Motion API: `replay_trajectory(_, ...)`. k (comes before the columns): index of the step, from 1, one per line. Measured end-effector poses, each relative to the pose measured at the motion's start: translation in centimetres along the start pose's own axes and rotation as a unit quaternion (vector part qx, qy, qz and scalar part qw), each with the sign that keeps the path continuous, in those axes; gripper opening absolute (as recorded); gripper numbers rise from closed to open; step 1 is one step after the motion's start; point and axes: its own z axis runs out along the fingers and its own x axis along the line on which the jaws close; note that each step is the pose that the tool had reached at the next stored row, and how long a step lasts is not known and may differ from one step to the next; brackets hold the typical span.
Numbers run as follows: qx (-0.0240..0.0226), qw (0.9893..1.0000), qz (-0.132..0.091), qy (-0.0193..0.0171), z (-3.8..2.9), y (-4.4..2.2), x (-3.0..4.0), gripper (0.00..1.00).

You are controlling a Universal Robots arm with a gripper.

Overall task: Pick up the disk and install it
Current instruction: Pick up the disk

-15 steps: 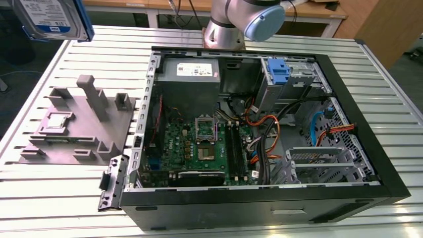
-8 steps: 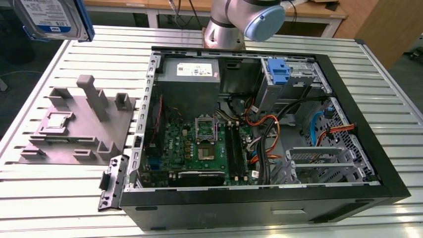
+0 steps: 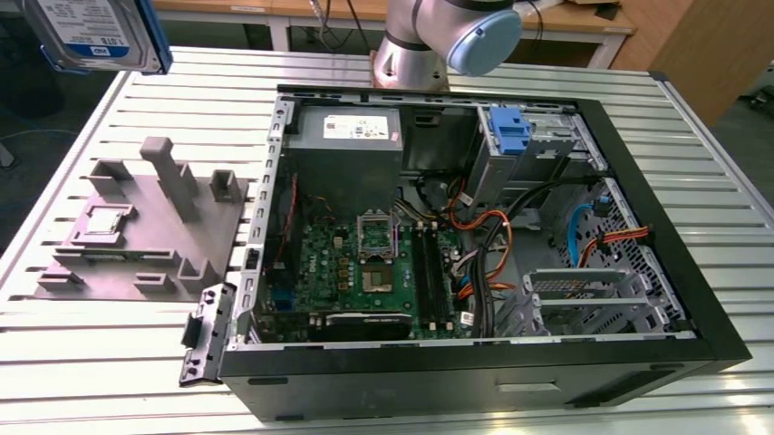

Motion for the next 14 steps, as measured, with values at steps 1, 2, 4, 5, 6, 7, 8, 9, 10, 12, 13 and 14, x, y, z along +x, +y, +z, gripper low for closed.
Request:
replay_trajectory(1,0.0000,1.0000,0.000,0.0000,-0.01,-0.01,0.07,0.37)
replay_trajectory(2,0.0000,1.0000,0.000,0.0000,-0.01,-0.01,0.16,0.37)
replay_trajectory(4,0.0000,1.0000,0.000,0.0000,-0.02,-0.03,0.40,0.37)
replay_trajectory(5,0.0000,1.0000,0.000,0.0000,-0.02,-0.03,0.49,0.37)
replay_trajectory(6,0.0000,1.0000,0.000,0.0000,-0.02,-0.04,0.55,0.37)
replay_trajectory(7,0.0000,1.0000,0.000,0.0000,-0.03,-0.06,0.57,0.37)
replay_trajectory(8,0.0000,1.0000,0.000,0.0000,-0.03,-0.12,0.57,0.37)
replay_trajectory(9,0.0000,1.0000,0.000,0.0000,-0.03,-0.19,0.57,0.37)
replay_trajectory(10,0.0000,1.0000,0.000,0.0000,-0.03,-0.29,0.57,0.37)
replay_trajectory(12,0.0000,1.0000,0.000,0.0000,-0.04,-0.43,0.57,0.37)
replay_trajectory(13,0.0000,1.0000,0.000,0.0000,-0.05,-0.53,0.57,0.37)
replay_trajectory(14,0.0000,1.0000,0.000,0.0000,-0.05,-0.64,0.57,0.37)
